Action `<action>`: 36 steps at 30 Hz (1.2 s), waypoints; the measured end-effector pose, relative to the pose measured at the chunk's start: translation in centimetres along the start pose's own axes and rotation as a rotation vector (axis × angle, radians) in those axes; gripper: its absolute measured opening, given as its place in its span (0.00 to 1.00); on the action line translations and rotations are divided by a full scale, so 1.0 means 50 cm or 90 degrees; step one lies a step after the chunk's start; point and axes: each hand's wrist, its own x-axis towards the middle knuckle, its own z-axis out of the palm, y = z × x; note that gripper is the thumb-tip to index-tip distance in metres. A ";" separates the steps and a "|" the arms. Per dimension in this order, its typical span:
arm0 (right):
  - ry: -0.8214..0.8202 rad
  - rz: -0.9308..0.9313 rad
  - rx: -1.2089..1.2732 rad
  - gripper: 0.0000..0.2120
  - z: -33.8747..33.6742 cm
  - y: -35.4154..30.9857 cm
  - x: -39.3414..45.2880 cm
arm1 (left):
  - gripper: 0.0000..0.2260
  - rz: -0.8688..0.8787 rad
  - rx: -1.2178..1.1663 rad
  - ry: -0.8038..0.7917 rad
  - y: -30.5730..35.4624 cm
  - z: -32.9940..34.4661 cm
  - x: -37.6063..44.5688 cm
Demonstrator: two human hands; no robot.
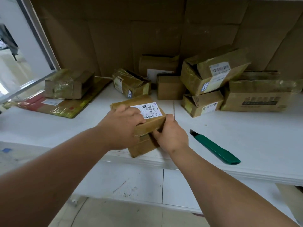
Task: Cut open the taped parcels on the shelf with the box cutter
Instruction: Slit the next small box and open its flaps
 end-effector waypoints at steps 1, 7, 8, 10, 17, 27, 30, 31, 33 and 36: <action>0.004 -0.011 -0.007 0.20 0.001 0.000 -0.001 | 0.29 -0.001 0.040 0.029 0.007 0.007 -0.002; -0.005 -0.039 0.028 0.18 -0.003 0.003 -0.011 | 0.30 -0.050 0.173 0.108 0.024 0.055 -0.007; -0.006 -0.044 0.031 0.18 -0.004 0.004 -0.014 | 0.28 -0.059 0.189 0.117 0.025 0.057 -0.005; -0.009 -0.054 0.041 0.17 -0.005 0.006 -0.023 | 0.28 -0.076 0.200 0.112 0.027 0.058 -0.001; -0.031 -0.061 0.099 0.17 -0.019 0.026 -0.029 | 0.24 0.006 0.105 0.057 0.018 0.023 0.010; -0.022 0.038 0.262 0.19 -0.025 0.040 -0.035 | 0.18 -0.068 -0.082 -0.050 -0.025 -0.040 -0.006; -0.008 0.030 0.251 0.17 -0.033 0.024 -0.030 | 0.16 -0.096 -0.168 0.041 -0.017 -0.010 -0.012; -0.016 0.025 0.259 0.17 -0.037 0.021 -0.027 | 0.15 -0.111 -0.208 0.095 -0.016 0.002 -0.016; -0.054 0.012 0.319 0.15 -0.043 0.020 -0.026 | 0.17 -0.153 -0.250 0.220 -0.013 0.025 -0.023; -0.087 0.026 0.439 0.13 -0.050 0.017 -0.031 | 0.26 -0.293 -0.322 0.365 -0.003 0.049 -0.032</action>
